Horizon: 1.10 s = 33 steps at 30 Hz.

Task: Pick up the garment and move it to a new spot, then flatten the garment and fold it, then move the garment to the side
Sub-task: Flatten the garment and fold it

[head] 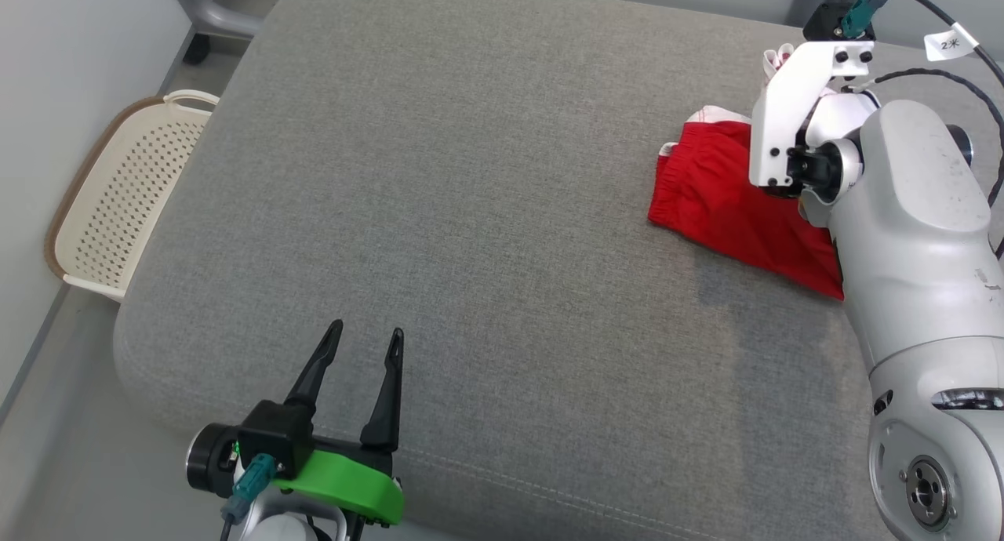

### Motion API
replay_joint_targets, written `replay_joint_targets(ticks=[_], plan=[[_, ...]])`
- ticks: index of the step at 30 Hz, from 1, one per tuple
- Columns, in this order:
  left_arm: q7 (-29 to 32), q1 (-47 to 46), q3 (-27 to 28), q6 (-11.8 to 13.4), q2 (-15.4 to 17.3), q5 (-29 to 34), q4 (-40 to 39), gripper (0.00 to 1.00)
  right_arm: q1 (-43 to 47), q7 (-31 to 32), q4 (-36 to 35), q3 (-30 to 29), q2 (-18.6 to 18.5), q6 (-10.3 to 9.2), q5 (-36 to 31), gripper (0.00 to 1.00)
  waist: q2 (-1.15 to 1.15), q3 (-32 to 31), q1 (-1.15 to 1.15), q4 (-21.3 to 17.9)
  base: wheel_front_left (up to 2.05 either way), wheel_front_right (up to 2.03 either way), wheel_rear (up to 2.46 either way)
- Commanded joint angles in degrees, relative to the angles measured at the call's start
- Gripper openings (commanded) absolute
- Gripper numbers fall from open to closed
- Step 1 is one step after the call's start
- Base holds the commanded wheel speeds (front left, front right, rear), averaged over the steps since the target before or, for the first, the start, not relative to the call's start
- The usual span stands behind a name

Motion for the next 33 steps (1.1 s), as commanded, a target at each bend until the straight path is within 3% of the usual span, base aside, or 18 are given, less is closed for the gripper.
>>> replay_joint_targets(ticks=[1, 14, 16, 22, 33], plan=[[-0.15, 0.33, -0.27, -0.26, 0.03, -0.33, 0.04, 1.00, -0.95, -0.68, 1.05, 0.33, -0.12, -0.06, 0.55, 0.00, 0.00, -0.41, 0.00, 1.09, 0.00, 0.00, 0.00], [-0.15, 0.99, -2.24, -0.36, -0.10, -1.06, 0.68, 1.00, -2.19, -6.44, 9.46, 0.05, -0.15, -0.06, 0.92, 0.00, 0.00, -0.88, 0.00, 4.55, 0.00, 0.00, 0.00], [-0.15, 1.02, -2.49, -0.23, -0.11, -1.28, 0.55, 1.00, -2.69, -7.47, 10.21, -0.81, -0.12, -0.06, 0.45, 1.00, 0.00, -0.66, 0.00, 4.74, 0.00, 0.00, 0.00], [-0.15, 1.01, -2.08, 0.43, -0.12, -1.66, 0.46, 1.00, -5.53, -11.54, 12.24, -1.05, -0.16, -0.06, 2.49, 1.00, 0.00, -0.52, 0.00, 3.85, 0.00, 0.00, 0.00], [-0.15, 1.33, 0.19, 0.44, -0.06, -0.45, -0.19, 1.00, -5.79, -12.54, 10.82, -7.36, -4.18, -0.04, -3.49, 1.00, 0.00, -2.58, 0.00, -1.83, 0.00, 0.00, 0.00]])
